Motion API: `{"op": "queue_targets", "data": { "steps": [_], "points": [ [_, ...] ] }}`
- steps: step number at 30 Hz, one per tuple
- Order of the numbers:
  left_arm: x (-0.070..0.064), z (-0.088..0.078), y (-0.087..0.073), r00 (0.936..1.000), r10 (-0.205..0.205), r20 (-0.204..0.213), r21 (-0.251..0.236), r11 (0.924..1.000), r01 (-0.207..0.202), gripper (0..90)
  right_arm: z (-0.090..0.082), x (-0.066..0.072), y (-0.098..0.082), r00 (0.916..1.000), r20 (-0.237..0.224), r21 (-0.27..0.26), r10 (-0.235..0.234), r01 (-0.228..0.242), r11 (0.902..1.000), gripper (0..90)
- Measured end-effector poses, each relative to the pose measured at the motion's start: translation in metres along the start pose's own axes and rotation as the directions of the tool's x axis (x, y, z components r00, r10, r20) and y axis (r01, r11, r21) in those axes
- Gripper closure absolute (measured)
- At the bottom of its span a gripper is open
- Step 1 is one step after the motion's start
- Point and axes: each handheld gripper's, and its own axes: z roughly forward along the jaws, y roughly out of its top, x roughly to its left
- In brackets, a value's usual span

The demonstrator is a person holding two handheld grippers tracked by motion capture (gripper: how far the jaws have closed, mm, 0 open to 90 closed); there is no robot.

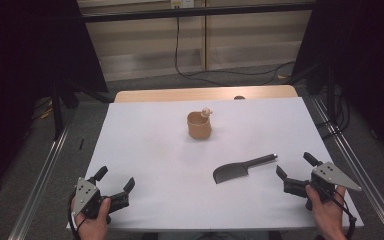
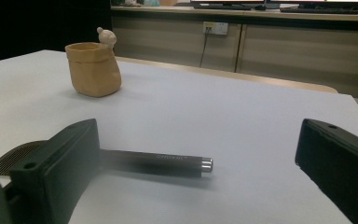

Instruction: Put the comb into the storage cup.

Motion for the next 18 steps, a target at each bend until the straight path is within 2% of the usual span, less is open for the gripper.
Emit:
{"op": "queue_targets", "data": {
  "steps": [6, 8, 11, 13, 18],
  "points": [
    [-0.0015, 0.0014, 0.0004, 1.0000, 0.008, 0.005, 0.011, 0.9999, -0.008, 2.0, 0.0005, -0.0013, -0.0004, 0.9997, -0.019, 0.014, -0.013, 0.013, 0.9998, 0.0],
    [-0.0023, 0.0025, 0.0003, 0.9999, 0.003, 0.010, 0.008, 1.0000, -0.003, 2.0, 0.0001, -0.0033, -0.0004, 0.9984, -0.053, 0.018, 0.016, -0.015, 0.9997, 0.0],
    [-0.0027, 0.0025, -0.0001, 1.0000, 0.003, 0.008, 0.012, 0.9999, -0.003, 2.0, -0.0003, -0.0042, 0.0000, 0.9990, -0.044, 0.011, 0.012, -0.012, 0.9999, 0.0],
    [-0.0030, 0.0022, -0.0002, 1.0000, 0.006, 0.006, 0.014, 0.9999, -0.007, 2.0, 0.0000, -0.0050, 0.0004, 0.9980, -0.053, 0.011, 0.034, -0.033, 0.9994, 0.0],
    [-0.0043, 0.0020, -0.0004, 0.9999, 0.008, 0.011, 0.019, 0.9998, -0.008, 2.0, 0.0001, -0.0028, 0.0024, 0.9954, -0.095, -0.006, -0.008, 0.007, 1.0000, 0.0]
  ]
}}
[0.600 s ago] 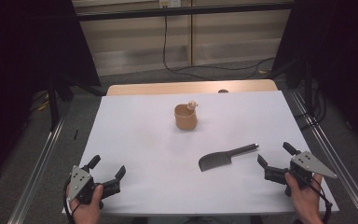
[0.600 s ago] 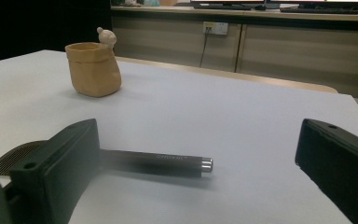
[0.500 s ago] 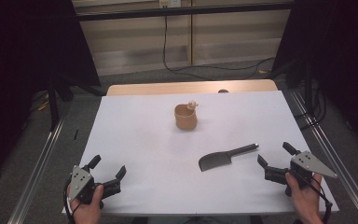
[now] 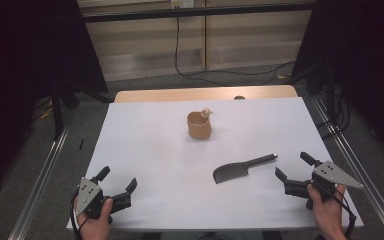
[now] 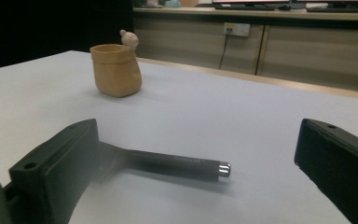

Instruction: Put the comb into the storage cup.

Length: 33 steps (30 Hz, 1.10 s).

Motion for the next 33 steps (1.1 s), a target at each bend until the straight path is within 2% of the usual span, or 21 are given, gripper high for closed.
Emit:
{"op": "queue_targets", "data": {
  "steps": [2, 8, 10, 13, 20, 25, 33],
  "points": [
    [0.000, 0.000, 0.000, 1.0000, -0.002, 0.000, 0.000, 1.0000, 0.002, 2.0, 0.000, 0.001, 0.002, 0.9997, -0.017, -0.008, -0.020, 0.020, 0.9998, 0.0],
    [-0.001, 0.000, 0.000, 1.0000, -0.004, 0.005, -0.006, 1.0000, 0.004, 2.0, 0.005, -0.001, 0.005, 0.9995, -0.032, -0.011, 0.002, -0.002, 0.9999, 0.0],
    [-0.003, 0.001, 0.000, 0.9999, -0.002, 0.011, -0.013, 0.9999, 0.002, 2.0, 0.007, -0.001, 0.006, 0.9987, -0.050, -0.003, -0.009, 0.008, 1.0000, 1.3],
    [-0.004, 0.000, 0.001, 1.0000, 0.003, 0.004, -0.016, 0.9999, -0.003, 2.0, 0.010, 0.001, 0.008, 0.9987, -0.049, -0.007, -0.012, 0.011, 0.9999, 0.8],
    [0.000, 0.003, 0.000, 0.9999, -0.014, 0.003, -0.009, 0.9999, 0.014, 1.9, 0.024, 0.007, 0.018, 0.9958, -0.089, -0.037, -0.020, 0.017, 0.9992, 0.5],
    [0.000, 0.003, 0.000, 0.9999, -0.003, 0.010, -0.005, 1.0000, 0.003, 2.0, 0.032, 0.006, 0.022, 0.9967, -0.081, -0.036, -0.009, 0.006, 0.9993, 0.7],
    [0.000, 0.002, 0.000, 0.9999, -0.005, 0.010, -0.012, 0.9999, 0.006, 2.0, 0.043, -0.001, 0.037, 0.9978, -0.066, -0.071, -0.008, 0.003, 0.9975, 0.9]
  ]
}}
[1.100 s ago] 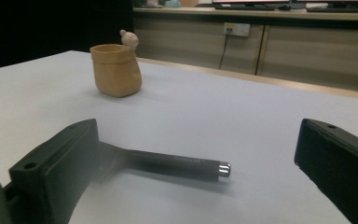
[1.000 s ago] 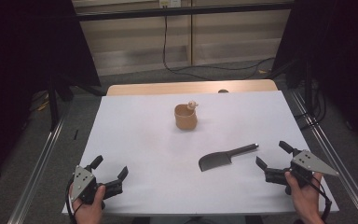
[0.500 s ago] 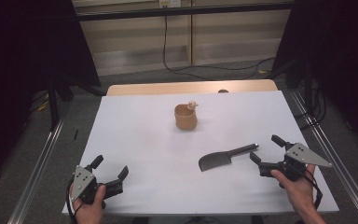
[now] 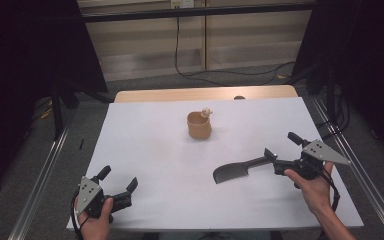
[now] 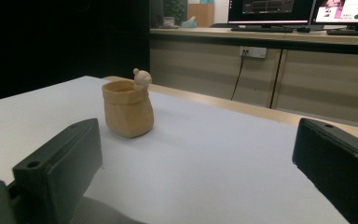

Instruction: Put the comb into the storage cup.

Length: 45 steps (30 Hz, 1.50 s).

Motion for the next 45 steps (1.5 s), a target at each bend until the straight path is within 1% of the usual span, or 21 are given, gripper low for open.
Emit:
{"op": "queue_targets", "data": {
  "steps": [3, 5, 6, 10, 13, 15, 16, 17, 18, 21, 22, 25, 27, 29, 31, 32, 34, 36, 38, 41, 45],
  "points": [
    [0.000, 0.001, 0.000, 1.0000, 0.005, 0.006, 0.002, 1.0000, -0.005, 2.0, 0.005, -0.003, 0.005, 1.0000, 0.005, -0.010, 0.003, -0.003, 0.9999, 1.5],
    [-0.001, 0.002, 0.000, 0.9999, 0.003, 0.010, 0.001, 1.0000, -0.003, 2.0, 0.010, -0.003, 0.007, 0.9999, 0.006, -0.014, -0.009, 0.009, 0.9999, 3.0],
    [-0.001, 0.002, 0.000, 0.9999, 0.001, 0.010, 0.001, 1.0000, -0.001, 2.0, 0.013, -0.002, 0.007, 0.9998, -0.001, -0.014, -0.019, 0.019, 0.9997, 2.6],
    [-0.001, 0.003, 0.000, 0.9999, 0.000, 0.014, 0.000, 1.0000, 0.000, 2.0, 0.022, -0.001, 0.008, 0.9997, -0.014, 0.000, -0.022, 0.022, 0.9998, 2.5],
    [-0.001, 0.003, 0.001, 0.9998, 0.001, 0.019, 0.003, 1.0000, -0.001, 2.0, 0.028, -0.006, 0.012, 0.9997, 0.008, 0.013, -0.023, 0.023, 0.9997, 3.8],
    [-0.002, 0.004, 0.000, 0.9995, -0.014, 0.027, 0.005, 0.9999, 0.014, 2.0, 0.031, -0.010, 0.015, 0.9998, 0.017, 0.016, -0.014, 0.014, 0.9998, 5.0],
    [-0.002, 0.004, 0.001, 0.9996, -0.010, 0.025, 0.005, 0.9999, 0.010, 1.9, 0.033, -0.011, 0.017, 0.9995, 0.027, 0.017, -0.017, 0.017, 0.9997, 5.3],
    [-0.002, 0.004, 0.001, 0.9996, -0.010, 0.025, 0.005, 0.9999, 0.010, 2.0, 0.033, -0.011, 0.017, 0.9995, 0.027, 0.017, -0.017, 0.017, 0.9997, 5.3],
    [-0.003, 0.004, 0.001, 0.9997, -0.005, 0.025, 0.002, 1.0000, 0.005, 2.0, 0.037, -0.014, 0.020, 0.9993, 0.028, 0.017, -0.024, 0.024, 0.9996, 5.7],
    [-0.001, 0.005, 0.000, 0.9997, -0.005, 0.024, 0.007, 1.0000, 0.005, 2.0, 0.046, -0.015, 0.024, 0.9994, 0.030, 0.022, -0.019, 0.019, 0.9996, 6.7],
    [-0.001, 0.006, 0.000, 0.9997, -0.001, 0.024, 0.013, 0.9999, 0.001, 2.0, 0.049, -0.016, 0.026, 0.9997, 0.022, 0.015, -0.010, 0.010, 0.9998, 8.0],
    [-0.001, 0.006, 0.000, 0.9997, -0.002, 0.025, 0.010, 0.9999, 0.002, 2.0, 0.060, -0.017, 0.032, 0.9999, 0.009, 0.010, -0.008, 0.007, 0.9999, 10.9],
    [-0.002, 0.006, 0.001, 0.9996, 0.006, 0.026, 0.006, 1.0000, -0.006, 2.0, 0.066, -0.017, 0.033, 0.9999, 0.000, 0.013, -0.011, 0.011, 0.9999, 15.0],
    [-0.001, 0.006, 0.001, 0.9995, 0.013, 0.027, 0.007, 0.9999, -0.013, 2.0, 0.070, -0.016, 0.029, 0.9999, -0.015, 0.018, -0.001, 0.001, 0.9998, 18.3],
    [-0.001, 0.006, 0.001, 0.9995, 0.014, 0.030, 0.008, 0.9999, -0.015, 2.0, 0.074, -0.016, 0.026, 0.9998, -0.017, 0.060, -0.011, 0.012, 0.9982, 22.7],
    [-0.001, 0.006, 0.001, 0.9995, 0.014, 0.030, 0.008, 0.9999, -0.015, 2.0, 0.074, -0.016, 0.026, 0.9998, -0.017, 0.060, -0.011, 0.012, 0.9982, 22.7],
    [-0.001, 0.006, 0.001, 0.9995, 0.011, 0.031, 0.007, 0.9999, -0.011, 1.9, 0.074, -0.018, 0.024, 0.9997, -0.023, 0.075, 0.002, 0.000, 0.9972, 29.1],
    [-0.001, 0.006, 0.001, 0.9995, 0.004, 0.033, 0.006, 1.0000, -0.004, 2.0, 0.072, -0.019, 0.025, 0.9999, -0.014, 0.073, 0.007, -0.006, 0.9973, 39.1],
    [0.000, 0.006, 0.000, 0.9996, 0.002, 0.027, 0.007, 1.0000, -0.003, 2.0, 0.071, -0.021, 0.025, 0.9995, -0.025, 0.078, 0.018, -0.016, 0.9968, 42.0],
    [0.001, 0.006, 0.001, 0.9998, 0.001, 0.020, 0.002, 1.0000, -0.001, 2.0, 0.070, -0.022, 0.024, 0.9993, -0.035, 0.106, 0.012, -0.009, 0.9944, 48.7],
    [0.000, 0.006, 0.001, 0.9996, 0.001, 0.029, 0.005, 1.0000, -0.002, 2.0, 0.070, -0.022, 0.024, 0.9987, -0.050, 0.128, 0.013, -0.006, 0.9917, 58.5]
  ]
}}
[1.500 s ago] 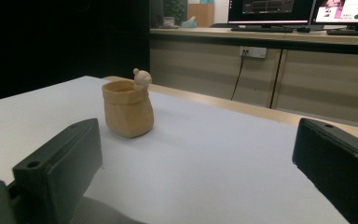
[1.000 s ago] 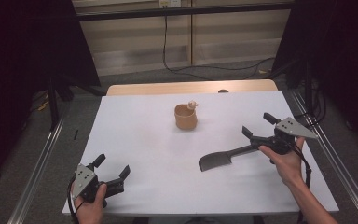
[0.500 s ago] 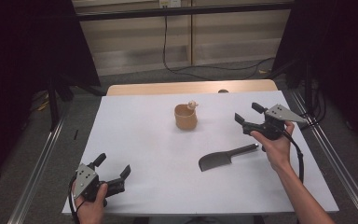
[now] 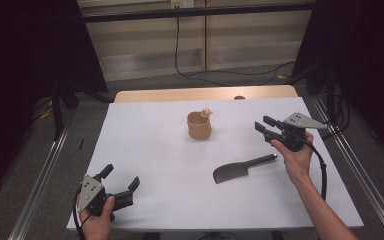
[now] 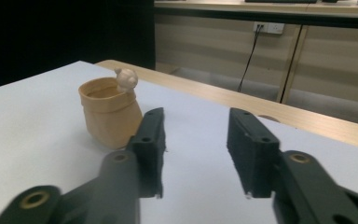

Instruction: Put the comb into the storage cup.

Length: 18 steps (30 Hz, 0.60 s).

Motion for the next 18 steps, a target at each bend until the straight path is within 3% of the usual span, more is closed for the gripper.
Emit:
{"op": "queue_targets", "data": {
  "steps": [5, 6, 13, 18],
  "points": [
    [-0.0002, 0.0003, 0.0000, 1.0000, 0.000, 0.001, -0.001, 1.0000, 0.000, 1.9, 0.0011, 0.0017, -0.0009, 0.9997, 0.001, 0.050, -0.026, 0.025, 0.9984, 68.8],
    [-0.0004, 0.0001, 0.0000, 1.0000, -0.003, 0.003, -0.002, 1.0000, 0.003, 2.0, 0.0006, 0.0006, -0.0010, 0.9999, -0.003, 0.062, -0.013, 0.013, 0.9980, 75.0],
    [-0.0002, 0.0011, -0.0003, 1.0000, 0.000, 0.004, 0.001, 1.0000, 0.000, 2.0, -0.0012, -0.0055, 0.0019, 0.9971, -0.055, 0.131, 0.053, -0.045, 0.9903, 89.1],
    [-0.0008, 0.0014, -0.0003, 1.0000, 0.001, 0.007, 0.004, 1.0000, -0.001, 2.0, 0.0004, -0.0080, 0.0015, 0.9964, -0.055, 0.201, 0.065, -0.052, 0.9783, 90.0]
  ]
}}
